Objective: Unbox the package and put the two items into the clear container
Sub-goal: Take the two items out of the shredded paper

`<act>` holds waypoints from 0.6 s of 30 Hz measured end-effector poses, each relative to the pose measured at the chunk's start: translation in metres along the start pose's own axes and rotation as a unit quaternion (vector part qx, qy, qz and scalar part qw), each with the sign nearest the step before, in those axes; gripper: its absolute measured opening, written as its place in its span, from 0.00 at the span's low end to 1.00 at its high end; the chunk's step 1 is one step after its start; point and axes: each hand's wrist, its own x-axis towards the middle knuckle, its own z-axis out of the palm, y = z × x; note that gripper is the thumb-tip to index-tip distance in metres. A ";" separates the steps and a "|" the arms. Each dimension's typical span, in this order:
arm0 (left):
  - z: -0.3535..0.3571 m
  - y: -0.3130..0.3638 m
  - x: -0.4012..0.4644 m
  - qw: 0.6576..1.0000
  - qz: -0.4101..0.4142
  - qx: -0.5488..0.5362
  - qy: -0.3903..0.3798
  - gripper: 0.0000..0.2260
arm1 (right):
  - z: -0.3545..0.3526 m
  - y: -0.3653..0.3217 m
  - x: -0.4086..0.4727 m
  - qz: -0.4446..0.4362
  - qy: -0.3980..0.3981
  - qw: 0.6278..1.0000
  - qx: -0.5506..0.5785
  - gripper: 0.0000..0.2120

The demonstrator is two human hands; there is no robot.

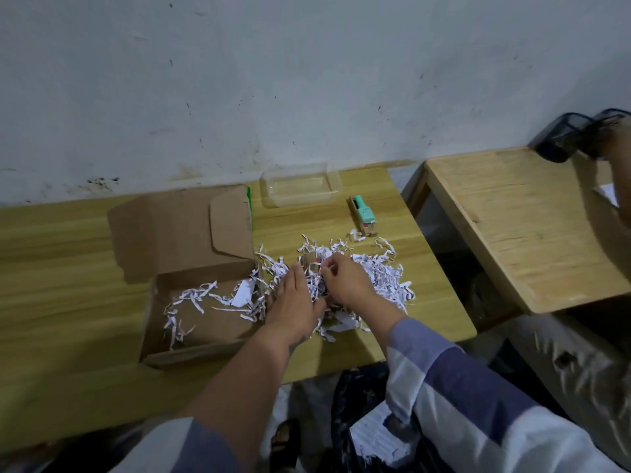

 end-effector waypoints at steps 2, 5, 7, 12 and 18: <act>0.000 -0.002 0.001 1.000 0.001 0.021 -0.020 0.37 | 0.000 -0.004 0.005 0.024 -0.006 1.000 -0.006 0.12; 0.002 -0.004 0.002 0.999 0.008 0.035 -0.030 0.36 | -0.002 -0.012 0.011 0.054 -0.034 0.998 -0.023 0.18; 0.002 -0.005 0.003 0.998 0.014 0.048 -0.031 0.33 | -0.002 -0.018 0.013 0.073 -0.046 0.995 -0.040 0.18; -0.001 -0.004 0.005 0.997 0.011 0.066 -0.043 0.35 | -0.004 -0.021 0.016 0.095 -0.075 0.987 0.104 0.11; -0.002 -0.001 0.003 0.996 0.012 0.074 -0.050 0.32 | -0.014 -0.011 0.012 0.078 -0.014 0.987 0.137 0.14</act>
